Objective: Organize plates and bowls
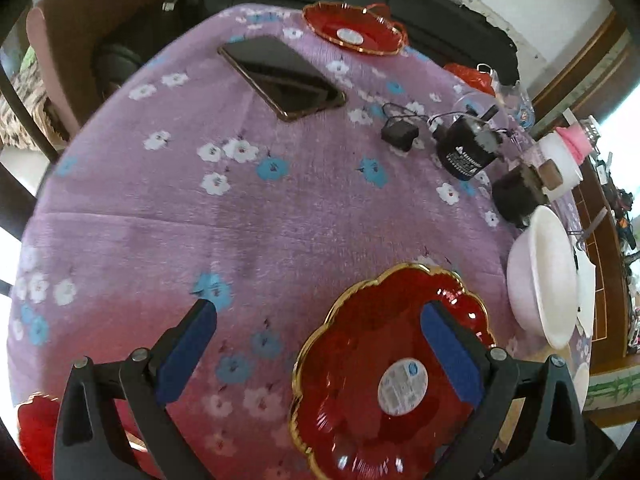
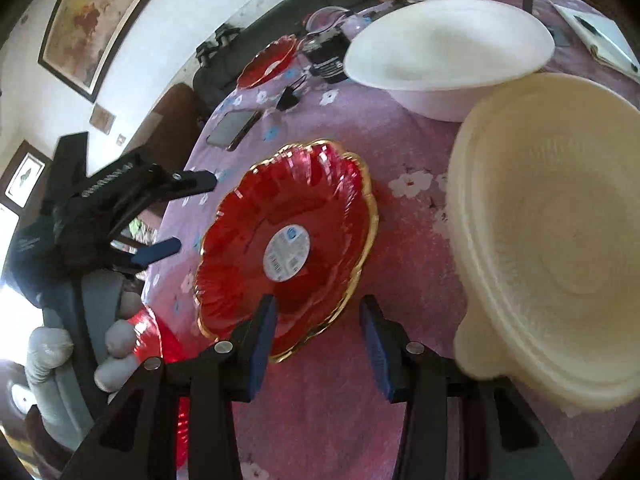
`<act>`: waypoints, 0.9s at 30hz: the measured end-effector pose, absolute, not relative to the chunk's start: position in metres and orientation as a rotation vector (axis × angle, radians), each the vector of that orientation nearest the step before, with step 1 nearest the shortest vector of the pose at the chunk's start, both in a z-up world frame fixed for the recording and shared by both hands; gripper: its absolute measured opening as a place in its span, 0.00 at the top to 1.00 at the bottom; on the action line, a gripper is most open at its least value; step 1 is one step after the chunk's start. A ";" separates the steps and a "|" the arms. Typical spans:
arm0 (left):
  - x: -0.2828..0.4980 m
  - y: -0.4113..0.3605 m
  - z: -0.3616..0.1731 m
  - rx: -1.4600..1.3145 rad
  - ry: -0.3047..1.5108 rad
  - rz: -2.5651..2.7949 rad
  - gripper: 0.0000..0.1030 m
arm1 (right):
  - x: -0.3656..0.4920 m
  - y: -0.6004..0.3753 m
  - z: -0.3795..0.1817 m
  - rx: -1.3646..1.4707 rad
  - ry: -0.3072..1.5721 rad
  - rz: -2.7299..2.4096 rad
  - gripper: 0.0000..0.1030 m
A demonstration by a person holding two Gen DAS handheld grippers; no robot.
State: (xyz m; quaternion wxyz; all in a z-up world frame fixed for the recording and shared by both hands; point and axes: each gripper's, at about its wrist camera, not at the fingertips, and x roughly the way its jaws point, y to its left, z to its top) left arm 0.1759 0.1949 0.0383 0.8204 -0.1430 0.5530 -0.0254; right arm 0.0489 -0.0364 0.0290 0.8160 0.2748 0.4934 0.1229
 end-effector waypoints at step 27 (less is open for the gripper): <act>0.147 0.161 0.043 -0.040 1.170 -0.072 0.74 | 0.052 -0.047 0.027 0.650 0.966 0.314 0.80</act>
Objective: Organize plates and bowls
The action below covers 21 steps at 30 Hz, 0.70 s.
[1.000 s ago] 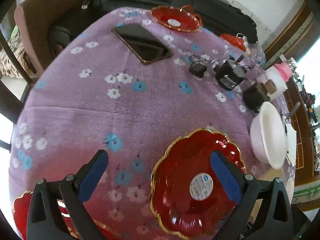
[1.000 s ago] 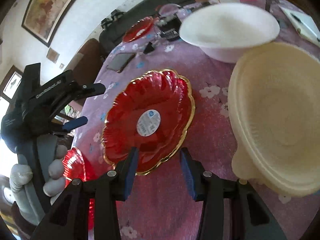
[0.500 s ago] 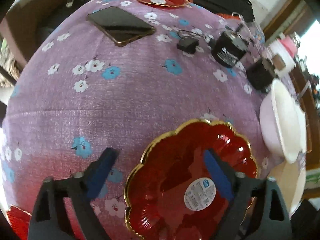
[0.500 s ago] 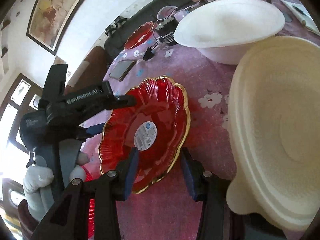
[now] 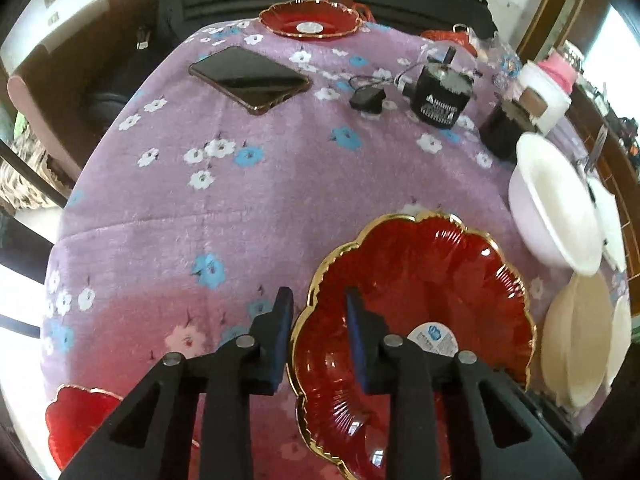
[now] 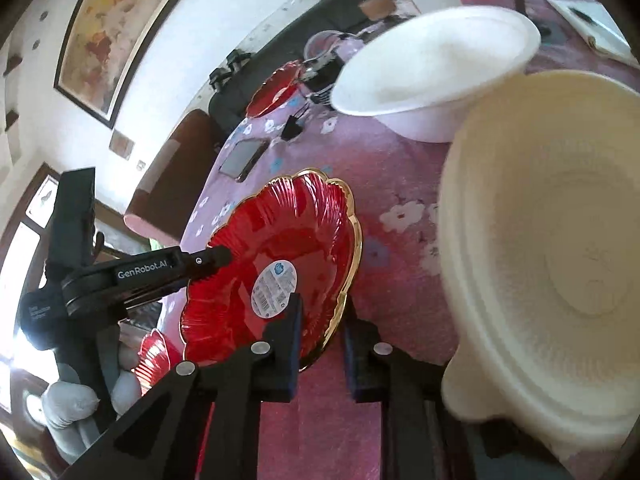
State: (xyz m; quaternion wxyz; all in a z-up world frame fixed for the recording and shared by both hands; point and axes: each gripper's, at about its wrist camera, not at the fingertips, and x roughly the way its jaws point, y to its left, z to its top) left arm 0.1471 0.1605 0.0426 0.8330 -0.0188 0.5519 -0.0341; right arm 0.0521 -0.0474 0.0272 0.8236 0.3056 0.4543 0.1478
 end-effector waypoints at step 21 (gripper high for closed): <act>0.121 0.153 0.066 -0.024 1.068 -0.030 0.70 | 0.045 -0.051 0.044 0.636 0.871 0.329 0.80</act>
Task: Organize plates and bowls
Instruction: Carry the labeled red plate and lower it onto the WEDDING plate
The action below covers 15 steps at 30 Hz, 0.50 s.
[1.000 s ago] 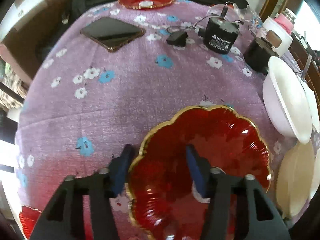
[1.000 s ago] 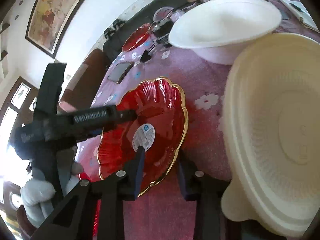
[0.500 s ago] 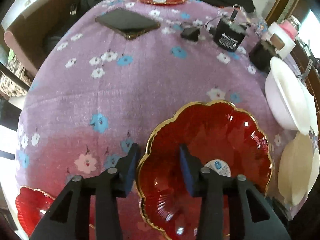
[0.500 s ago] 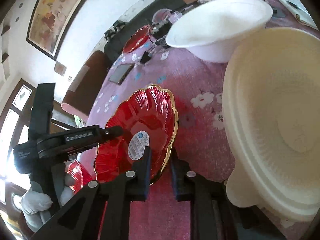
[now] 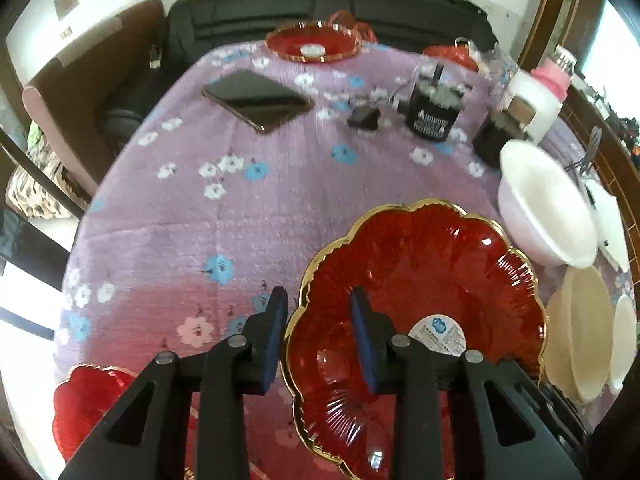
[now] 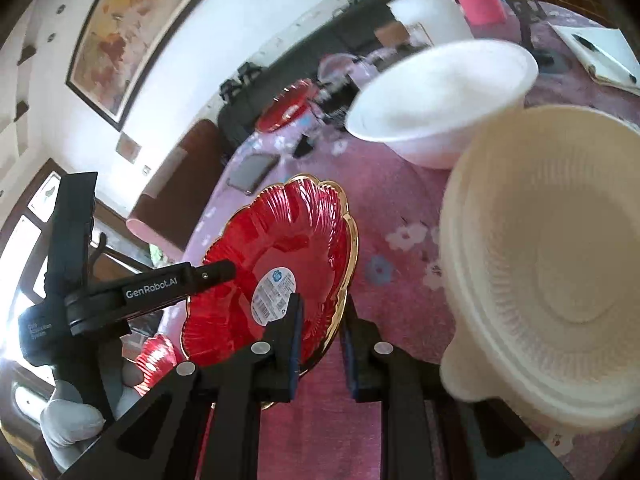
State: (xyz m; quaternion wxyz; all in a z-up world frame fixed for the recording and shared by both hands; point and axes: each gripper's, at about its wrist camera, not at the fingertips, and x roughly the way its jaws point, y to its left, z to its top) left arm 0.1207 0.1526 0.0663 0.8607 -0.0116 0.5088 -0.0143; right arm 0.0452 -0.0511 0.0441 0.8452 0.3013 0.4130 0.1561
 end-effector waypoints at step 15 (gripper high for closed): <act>0.018 0.241 0.126 -0.200 0.910 0.051 0.70 | -0.005 0.013 0.107 0.536 0.805 0.529 0.80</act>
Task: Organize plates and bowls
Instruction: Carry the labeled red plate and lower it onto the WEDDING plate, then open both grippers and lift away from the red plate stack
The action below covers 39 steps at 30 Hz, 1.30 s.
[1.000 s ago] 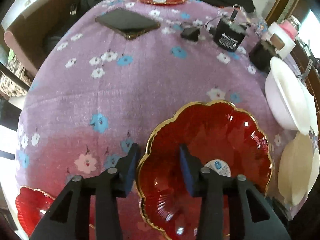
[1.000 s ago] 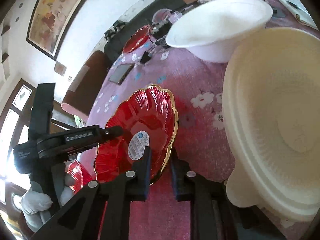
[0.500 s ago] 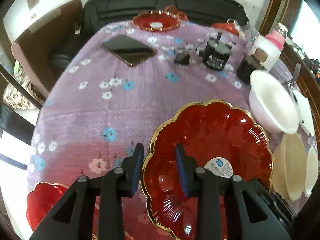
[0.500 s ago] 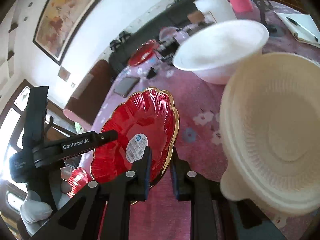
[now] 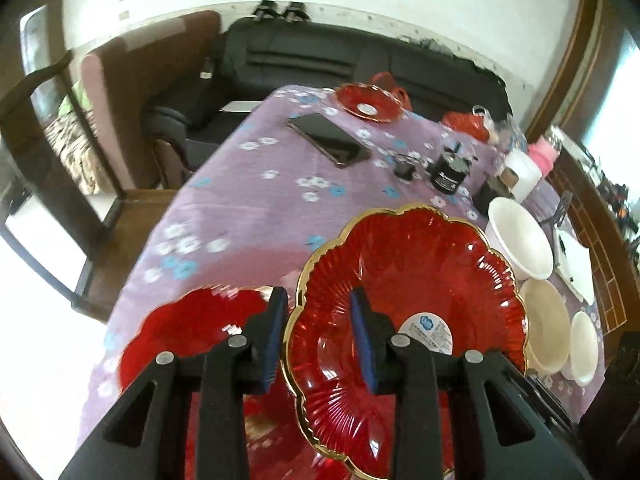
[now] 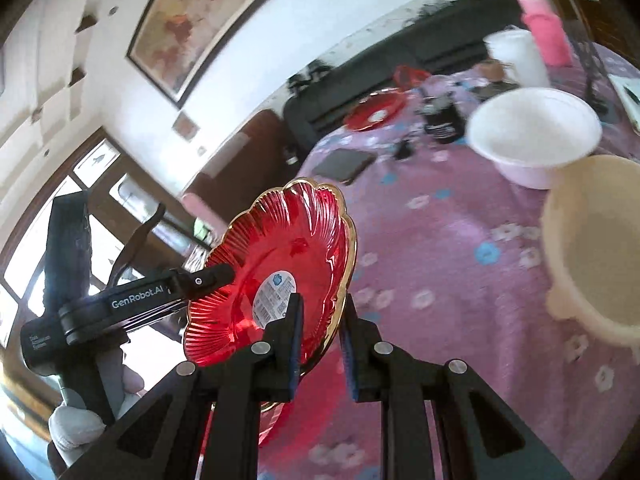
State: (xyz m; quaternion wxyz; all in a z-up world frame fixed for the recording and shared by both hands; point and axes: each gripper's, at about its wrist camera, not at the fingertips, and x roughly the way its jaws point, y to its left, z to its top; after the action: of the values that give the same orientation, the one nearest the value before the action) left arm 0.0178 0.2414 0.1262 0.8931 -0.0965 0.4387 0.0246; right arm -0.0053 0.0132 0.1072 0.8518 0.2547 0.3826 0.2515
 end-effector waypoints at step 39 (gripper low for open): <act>-0.046 0.339 0.053 -0.395 0.966 0.171 0.44 | -0.026 0.154 0.066 0.172 0.973 0.546 0.62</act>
State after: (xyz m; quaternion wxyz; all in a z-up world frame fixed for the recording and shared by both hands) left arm -0.0461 0.3388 0.0532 0.8635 -0.1886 0.4606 0.0814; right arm -0.0259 0.1543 0.0662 0.8450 0.0816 0.4609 0.2586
